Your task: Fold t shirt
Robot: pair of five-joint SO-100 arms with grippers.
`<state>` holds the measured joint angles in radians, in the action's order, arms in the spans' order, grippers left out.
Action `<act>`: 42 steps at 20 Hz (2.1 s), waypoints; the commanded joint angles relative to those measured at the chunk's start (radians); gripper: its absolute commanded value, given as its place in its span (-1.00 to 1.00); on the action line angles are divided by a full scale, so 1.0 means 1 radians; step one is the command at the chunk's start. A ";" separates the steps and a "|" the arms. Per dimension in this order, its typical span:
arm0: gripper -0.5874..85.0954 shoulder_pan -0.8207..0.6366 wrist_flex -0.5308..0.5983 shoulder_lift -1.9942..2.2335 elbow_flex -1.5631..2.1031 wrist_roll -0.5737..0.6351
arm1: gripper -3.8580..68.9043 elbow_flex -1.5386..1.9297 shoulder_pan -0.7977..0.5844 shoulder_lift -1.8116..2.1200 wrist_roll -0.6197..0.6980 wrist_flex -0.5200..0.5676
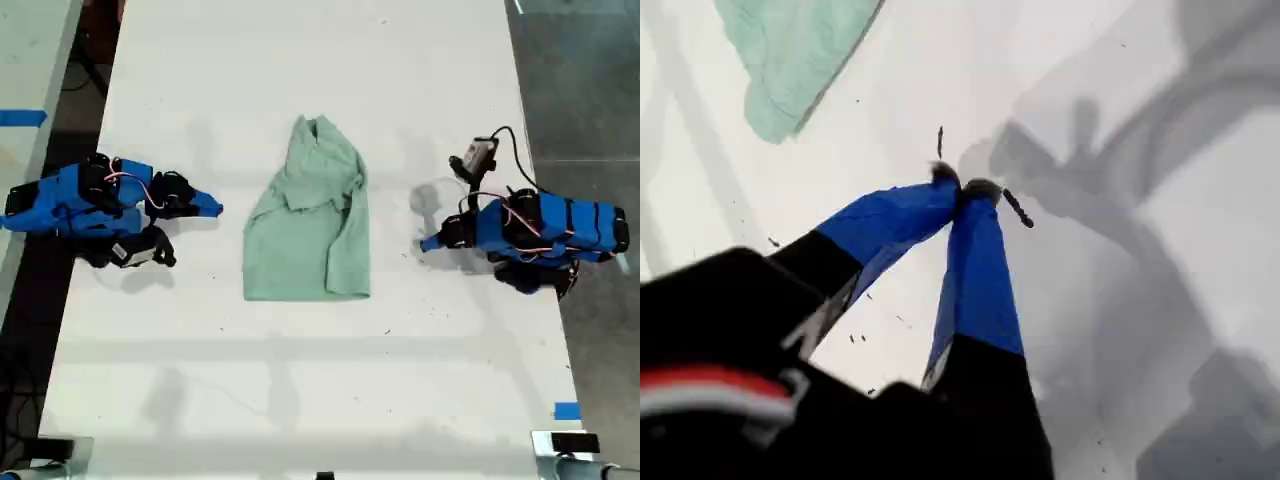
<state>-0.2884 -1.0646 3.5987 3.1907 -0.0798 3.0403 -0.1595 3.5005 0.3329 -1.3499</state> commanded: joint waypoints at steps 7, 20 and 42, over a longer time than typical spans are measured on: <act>-0.98 0.060 0.023 0.008 0.005 -0.032 | -0.94 0.048 -0.011 0.012 -0.038 -0.017; -0.73 0.268 -0.236 -1.201 -0.986 -0.071 | -0.94 0.049 -0.032 0.012 -0.034 -0.020; -0.98 0.172 0.017 -1.910 -1.186 0.101 | -0.94 0.049 -0.026 0.012 -0.035 -0.020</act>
<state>-0.1074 -1.0385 1.6812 2.0617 0.0337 3.0434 -0.1825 3.5005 0.2961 -1.3683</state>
